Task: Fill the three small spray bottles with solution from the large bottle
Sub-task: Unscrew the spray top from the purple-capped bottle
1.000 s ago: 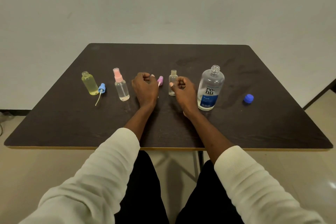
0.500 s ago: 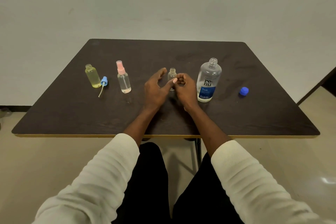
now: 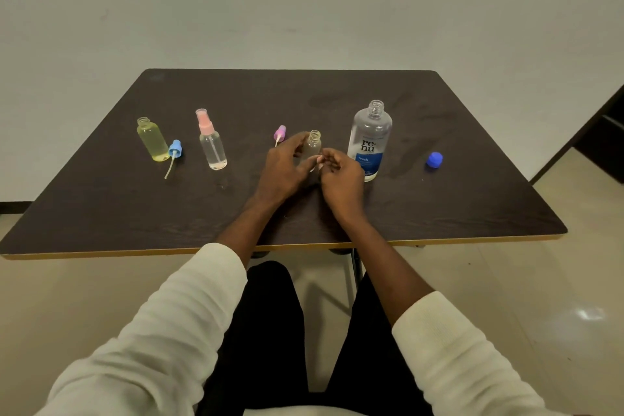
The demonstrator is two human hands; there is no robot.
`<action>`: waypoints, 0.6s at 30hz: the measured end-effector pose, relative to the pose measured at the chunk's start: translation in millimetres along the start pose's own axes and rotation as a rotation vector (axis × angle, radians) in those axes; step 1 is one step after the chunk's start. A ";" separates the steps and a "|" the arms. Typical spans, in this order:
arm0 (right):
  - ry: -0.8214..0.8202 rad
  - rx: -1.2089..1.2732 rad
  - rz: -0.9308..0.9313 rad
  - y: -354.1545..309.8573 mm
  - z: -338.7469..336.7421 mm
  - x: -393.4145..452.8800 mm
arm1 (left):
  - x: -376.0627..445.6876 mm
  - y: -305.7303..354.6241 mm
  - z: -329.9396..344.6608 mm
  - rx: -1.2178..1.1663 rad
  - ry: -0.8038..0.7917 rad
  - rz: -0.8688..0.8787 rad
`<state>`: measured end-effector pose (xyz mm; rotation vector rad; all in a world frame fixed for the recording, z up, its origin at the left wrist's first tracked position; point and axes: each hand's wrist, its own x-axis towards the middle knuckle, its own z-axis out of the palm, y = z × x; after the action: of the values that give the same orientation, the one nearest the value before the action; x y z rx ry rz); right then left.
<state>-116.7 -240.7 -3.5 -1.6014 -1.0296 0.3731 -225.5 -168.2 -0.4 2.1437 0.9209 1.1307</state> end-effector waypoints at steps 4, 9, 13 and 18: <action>0.213 0.027 -0.106 -9.8 -0.7 -9.4 | -1.3 0.6 -2.1 -0.038 -0.017 -0.051; 0.359 0.007 -0.237 -14.2 -4.5 -15.0 | -1.7 1.6 -1.0 -0.047 -0.042 -0.053; 0.476 -0.030 -0.243 -15.5 -5.0 -14.5 | -3.4 2.9 -1.0 -0.032 -0.042 -0.044; 0.592 -0.050 -0.080 -13.6 -4.2 -5.7 | -3.6 -0.5 0.5 -0.029 -0.035 -0.033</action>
<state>-122.6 -248.1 8.6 -1.5708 -0.6439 -0.1810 -226.7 -170.7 -2.8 2.1104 0.9151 1.0806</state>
